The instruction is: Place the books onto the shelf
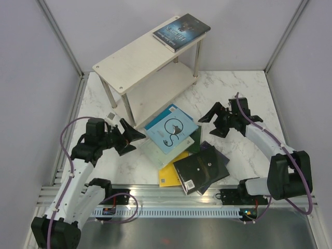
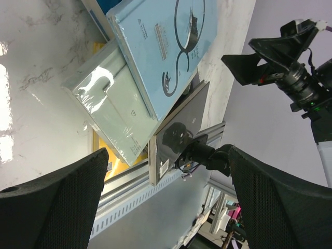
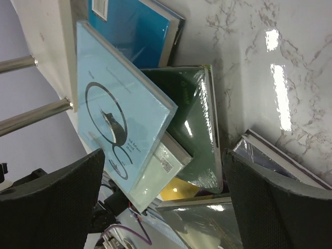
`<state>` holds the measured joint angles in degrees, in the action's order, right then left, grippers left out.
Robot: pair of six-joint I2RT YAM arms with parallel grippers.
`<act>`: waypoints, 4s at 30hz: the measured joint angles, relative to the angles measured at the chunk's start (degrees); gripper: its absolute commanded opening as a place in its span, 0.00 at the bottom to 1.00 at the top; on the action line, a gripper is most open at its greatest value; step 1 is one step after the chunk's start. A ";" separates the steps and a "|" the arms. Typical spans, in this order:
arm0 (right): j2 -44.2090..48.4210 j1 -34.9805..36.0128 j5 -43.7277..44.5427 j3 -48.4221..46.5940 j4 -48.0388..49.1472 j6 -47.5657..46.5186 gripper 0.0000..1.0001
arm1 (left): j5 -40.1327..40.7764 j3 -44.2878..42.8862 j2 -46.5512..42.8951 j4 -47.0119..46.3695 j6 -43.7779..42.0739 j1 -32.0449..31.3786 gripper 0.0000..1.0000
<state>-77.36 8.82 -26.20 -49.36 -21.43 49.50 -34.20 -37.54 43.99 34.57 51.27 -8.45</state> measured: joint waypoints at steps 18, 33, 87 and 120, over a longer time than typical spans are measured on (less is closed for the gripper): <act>-1.36 7.06 -1.57 12.11 23.17 9.79 0.89 | 0.26 0.46 -4.87 -0.79 0.09 -0.42 0.99; -8.46 8.57 -1.38 21.59 50.10 20.44 0.75 | 0.81 0.46 -6.05 0.04 0.11 -0.42 0.98; 3.23 11.17 -0.61 -32.59 20.61 15.67 0.00 | 4.15 -5.31 -9.07 2.67 0.07 -0.42 0.98; -27.30 26.08 22.10 -49.35 25.73 31.78 0.00 | 4.17 -4.13 -11.96 4.81 0.83 -0.42 0.98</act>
<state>-104.66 34.89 -4.10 -98.72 4.29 81.28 -30.02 -41.67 32.03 39.38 52.10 -8.86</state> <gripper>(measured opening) 0.080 0.982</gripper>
